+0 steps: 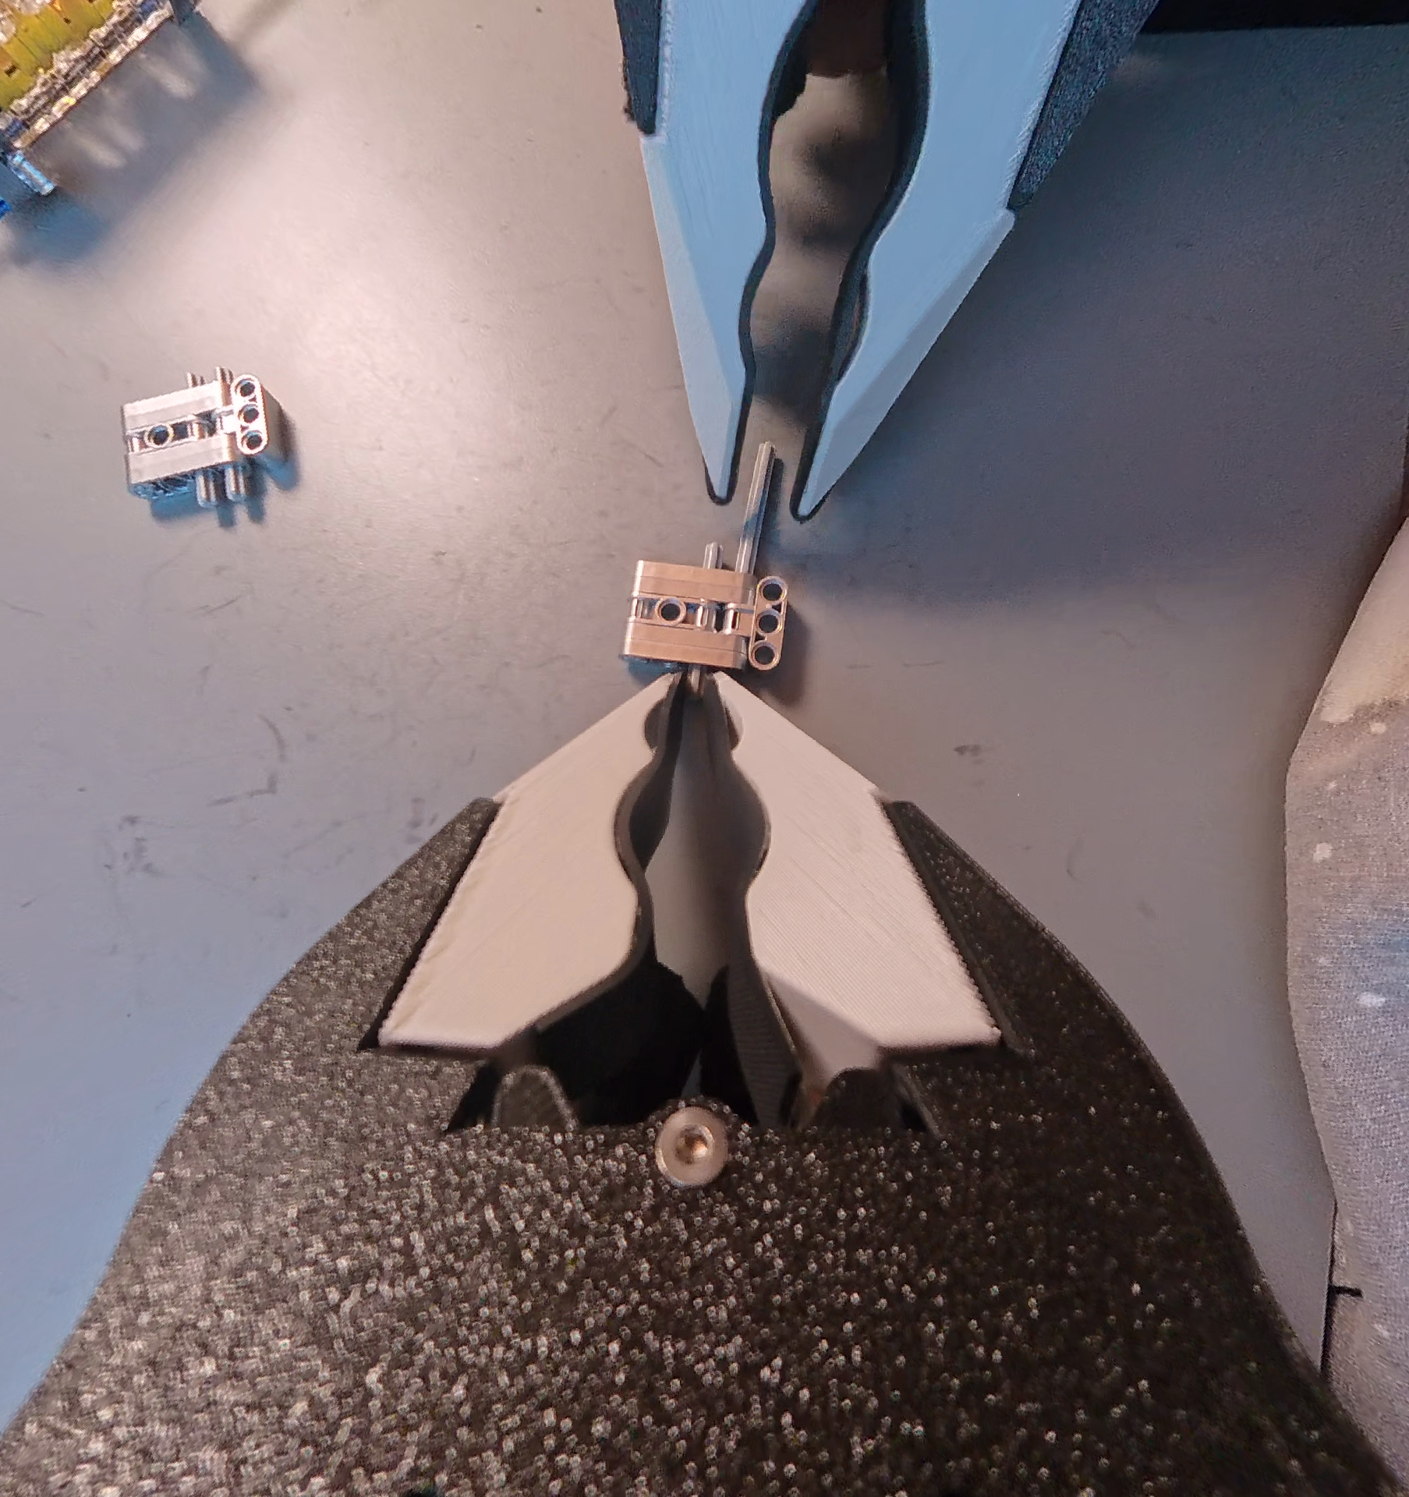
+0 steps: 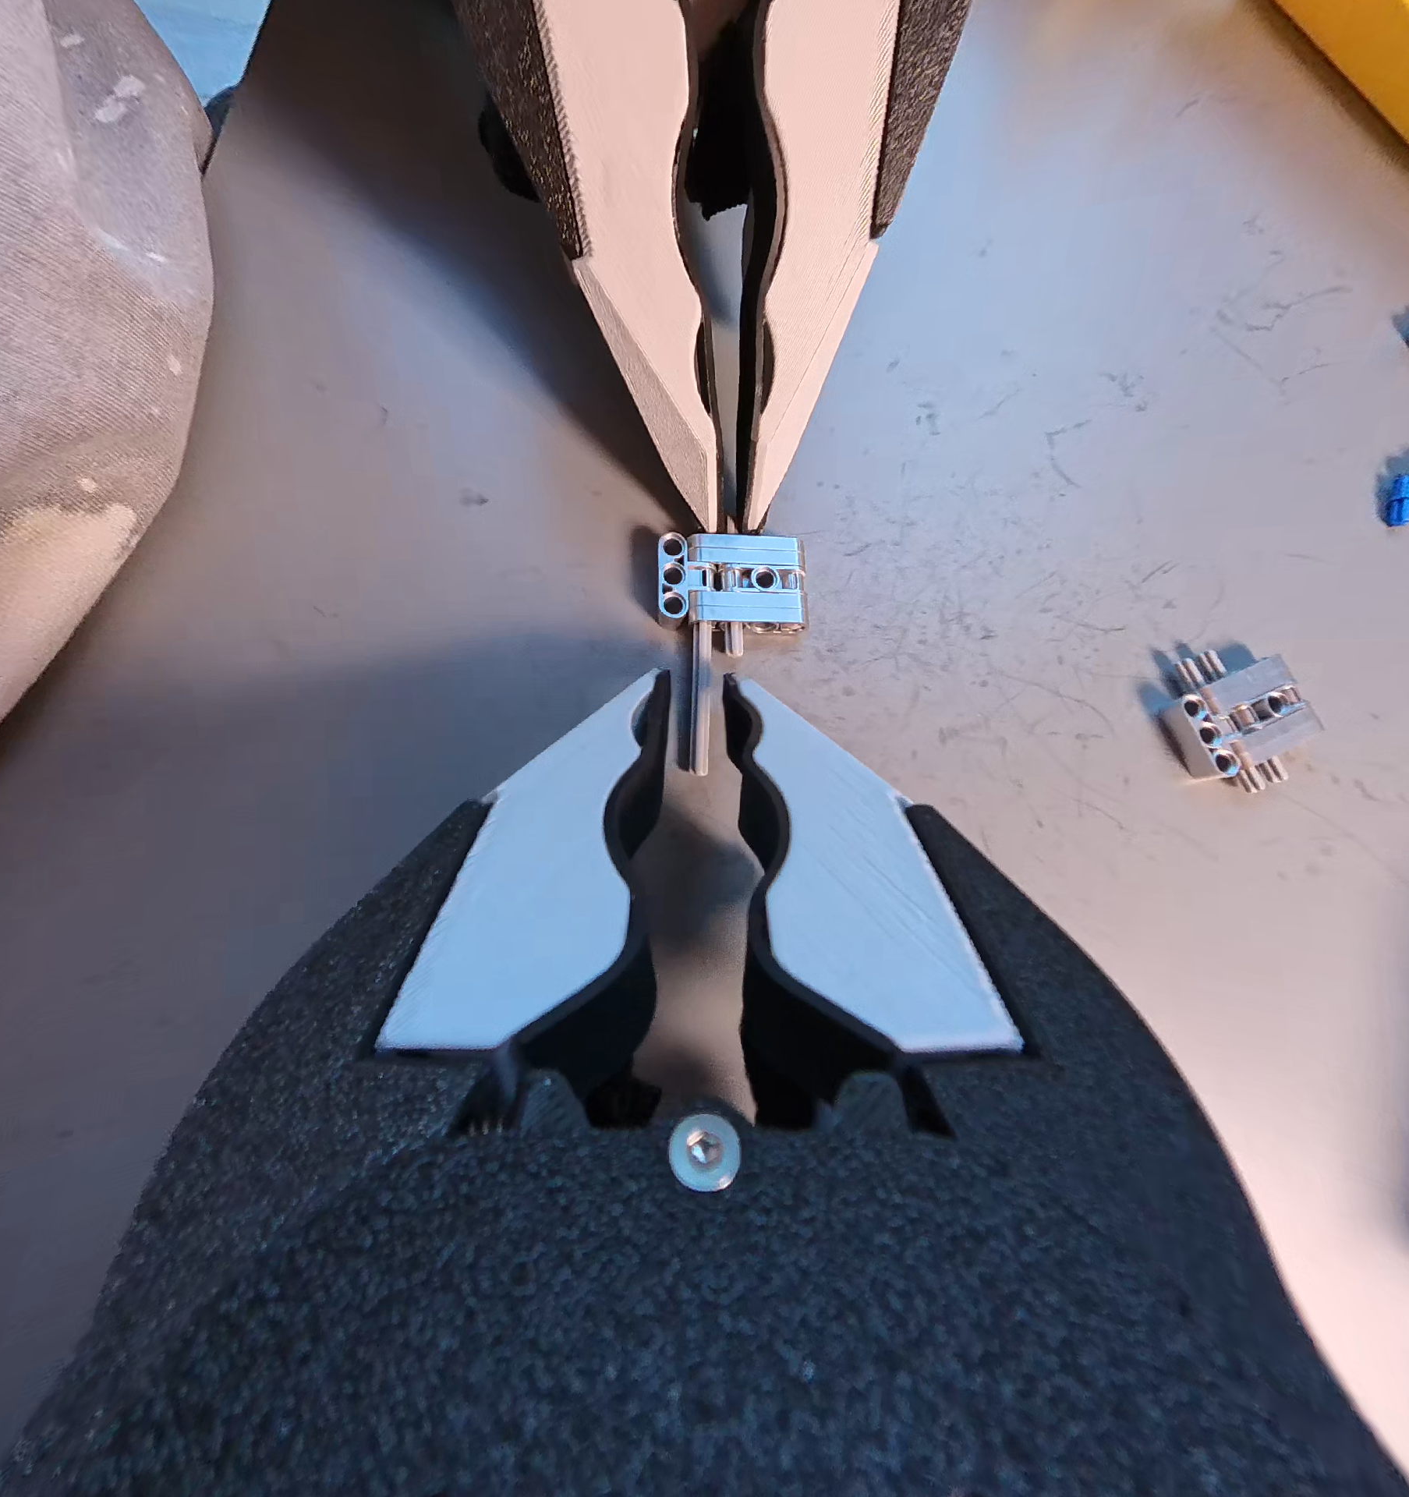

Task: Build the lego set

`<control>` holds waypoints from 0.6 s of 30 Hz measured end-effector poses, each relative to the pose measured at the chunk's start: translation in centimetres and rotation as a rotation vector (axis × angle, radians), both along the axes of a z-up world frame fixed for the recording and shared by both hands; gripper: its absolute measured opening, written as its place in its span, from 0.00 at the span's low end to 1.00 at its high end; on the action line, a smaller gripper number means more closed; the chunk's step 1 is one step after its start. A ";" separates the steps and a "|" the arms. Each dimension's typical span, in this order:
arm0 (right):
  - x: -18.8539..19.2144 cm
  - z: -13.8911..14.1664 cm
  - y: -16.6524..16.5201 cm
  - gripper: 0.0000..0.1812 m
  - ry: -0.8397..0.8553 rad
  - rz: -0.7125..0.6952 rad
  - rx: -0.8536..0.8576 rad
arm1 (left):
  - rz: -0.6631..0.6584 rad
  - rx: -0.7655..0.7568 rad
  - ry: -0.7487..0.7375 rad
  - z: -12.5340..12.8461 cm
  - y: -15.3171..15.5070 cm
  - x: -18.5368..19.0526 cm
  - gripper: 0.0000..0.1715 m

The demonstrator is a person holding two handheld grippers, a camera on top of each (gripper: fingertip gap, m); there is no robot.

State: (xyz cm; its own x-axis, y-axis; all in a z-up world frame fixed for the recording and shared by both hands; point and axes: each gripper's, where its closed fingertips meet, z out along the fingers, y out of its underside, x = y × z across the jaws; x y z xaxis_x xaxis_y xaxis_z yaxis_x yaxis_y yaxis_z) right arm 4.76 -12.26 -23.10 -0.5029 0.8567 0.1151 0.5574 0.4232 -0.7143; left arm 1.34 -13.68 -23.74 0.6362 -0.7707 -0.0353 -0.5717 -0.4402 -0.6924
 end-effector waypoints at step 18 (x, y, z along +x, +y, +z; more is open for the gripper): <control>1.7 2.2 -1.4 0.42 -0.018 -0.854 -0.470 | 0.023 0.023 0.018 0.0 0.0 0.1 0.01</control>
State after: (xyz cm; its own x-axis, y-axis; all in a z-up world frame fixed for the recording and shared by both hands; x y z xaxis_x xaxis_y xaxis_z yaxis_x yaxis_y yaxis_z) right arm 6.43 -13.61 -20.90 0.3109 0.8902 -0.3329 0.5568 -0.4545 -0.6953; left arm 1.48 -13.63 -23.74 0.6528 -0.7548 -0.0649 -0.5743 -0.4372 -0.6921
